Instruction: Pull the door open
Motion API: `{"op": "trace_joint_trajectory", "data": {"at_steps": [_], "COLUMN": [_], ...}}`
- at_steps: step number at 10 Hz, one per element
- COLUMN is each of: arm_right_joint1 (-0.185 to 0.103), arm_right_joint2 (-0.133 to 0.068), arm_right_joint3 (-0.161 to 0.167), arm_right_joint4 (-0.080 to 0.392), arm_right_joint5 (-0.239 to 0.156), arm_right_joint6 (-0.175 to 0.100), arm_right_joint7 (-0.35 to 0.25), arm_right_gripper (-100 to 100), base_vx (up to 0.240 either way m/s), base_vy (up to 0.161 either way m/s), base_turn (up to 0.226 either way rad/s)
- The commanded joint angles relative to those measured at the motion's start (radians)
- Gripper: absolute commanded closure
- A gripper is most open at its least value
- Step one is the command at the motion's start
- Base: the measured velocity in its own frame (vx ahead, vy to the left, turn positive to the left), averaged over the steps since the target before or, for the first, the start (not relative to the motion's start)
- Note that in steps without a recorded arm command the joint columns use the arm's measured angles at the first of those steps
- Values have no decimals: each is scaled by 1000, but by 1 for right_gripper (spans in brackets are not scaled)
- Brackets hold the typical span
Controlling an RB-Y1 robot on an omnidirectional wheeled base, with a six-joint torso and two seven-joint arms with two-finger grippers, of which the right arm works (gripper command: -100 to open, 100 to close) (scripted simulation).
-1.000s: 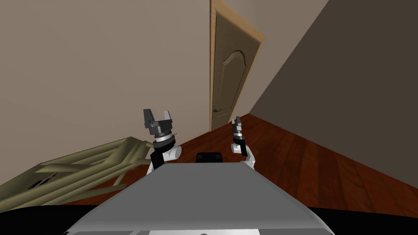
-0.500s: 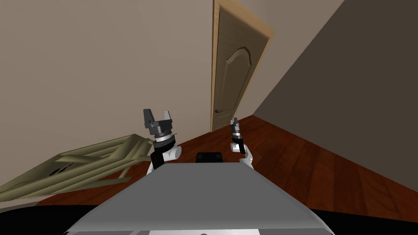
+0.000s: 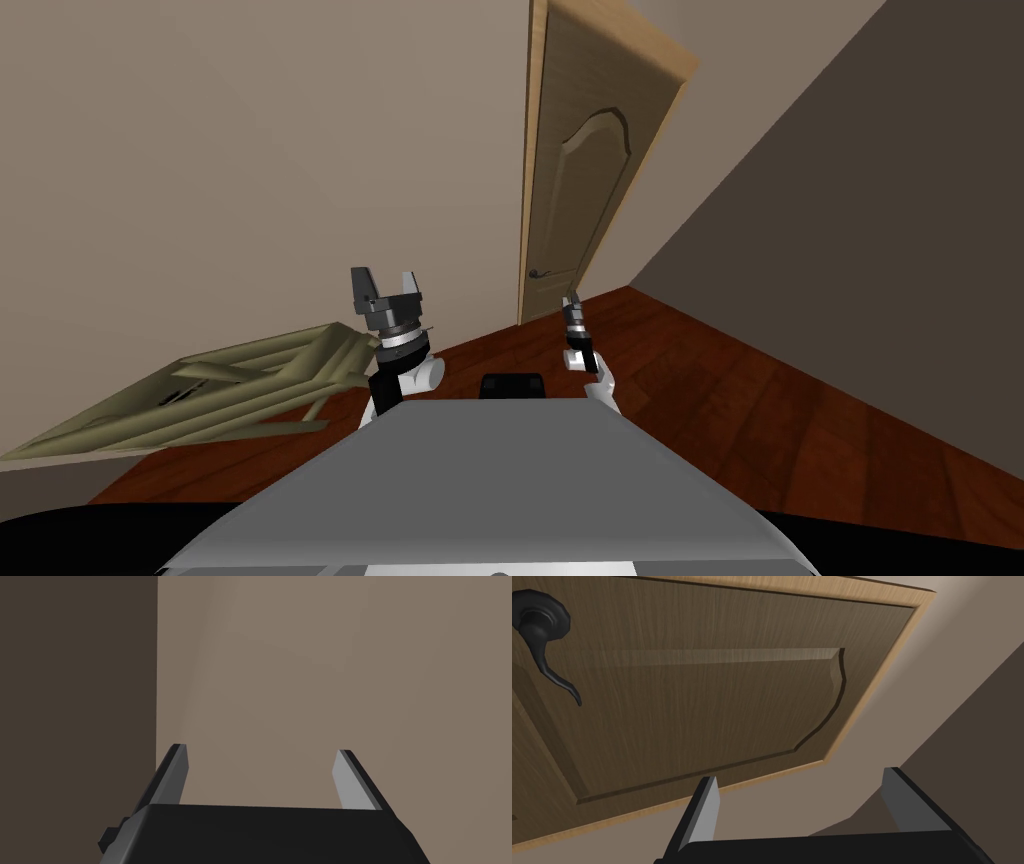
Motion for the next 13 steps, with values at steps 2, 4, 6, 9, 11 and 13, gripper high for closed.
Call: {"op": "trace_joint_trajectory", "data": {"at_steps": [2,4,6,9,11,13], "arm_right_joint1": [-37,-57,-77,-118,-138,-158], "arm_right_joint2": [-9,-14,-20,-31,-36,-41], "arm_right_joint3": [-5,-7,-10,-15,-17,-19], "arm_right_joint4": [77,112,159,237,293,340], "arm_right_joint5": [-5,-8,-11,-18,-21,-24], "arm_right_joint6": [-6,-9,-12,-17,-20,-23], "arm_right_joint7": [-2,-3,-5,-8,-10,-11], "arm_right_gripper": [-100,-100,-100,-100,-100,-100], "base_vx": [29,38,34,27,46,28], "base_vy": [-55,-50,-52,-63,-80,-59], "base_turn": [102,101,87,152,81,92]}}
